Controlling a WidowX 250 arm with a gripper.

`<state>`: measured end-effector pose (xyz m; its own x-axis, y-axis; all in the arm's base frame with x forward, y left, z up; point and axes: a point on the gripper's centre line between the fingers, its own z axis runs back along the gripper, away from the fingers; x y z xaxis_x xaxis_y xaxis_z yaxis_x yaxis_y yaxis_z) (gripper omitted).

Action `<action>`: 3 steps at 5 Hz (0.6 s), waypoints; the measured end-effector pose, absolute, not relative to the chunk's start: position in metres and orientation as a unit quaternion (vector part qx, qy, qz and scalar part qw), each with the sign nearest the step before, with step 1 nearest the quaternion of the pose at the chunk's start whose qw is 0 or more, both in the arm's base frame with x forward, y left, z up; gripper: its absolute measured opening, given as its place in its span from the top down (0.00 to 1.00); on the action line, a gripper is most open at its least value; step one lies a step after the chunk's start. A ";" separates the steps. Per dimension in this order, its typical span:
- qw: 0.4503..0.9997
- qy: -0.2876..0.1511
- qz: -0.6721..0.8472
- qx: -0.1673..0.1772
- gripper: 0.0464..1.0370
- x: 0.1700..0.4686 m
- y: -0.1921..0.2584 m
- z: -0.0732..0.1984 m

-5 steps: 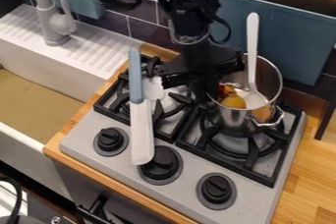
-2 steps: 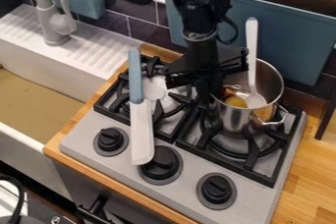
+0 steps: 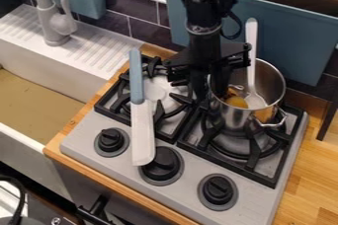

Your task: Put the silver pot on the right burner

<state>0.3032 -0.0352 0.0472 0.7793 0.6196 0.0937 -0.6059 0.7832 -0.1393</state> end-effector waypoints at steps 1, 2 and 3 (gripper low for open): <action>0.947 -0.058 0.314 -0.046 0.29 0.299 -0.035 0.049; 0.946 -0.061 0.312 -0.060 0.05 0.300 -0.032 0.055; 0.949 -0.084 0.298 -0.057 0.04 0.298 -0.029 0.078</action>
<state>0.2978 -0.0290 0.0779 0.8088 0.5747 0.1252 -0.5554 0.8163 -0.1588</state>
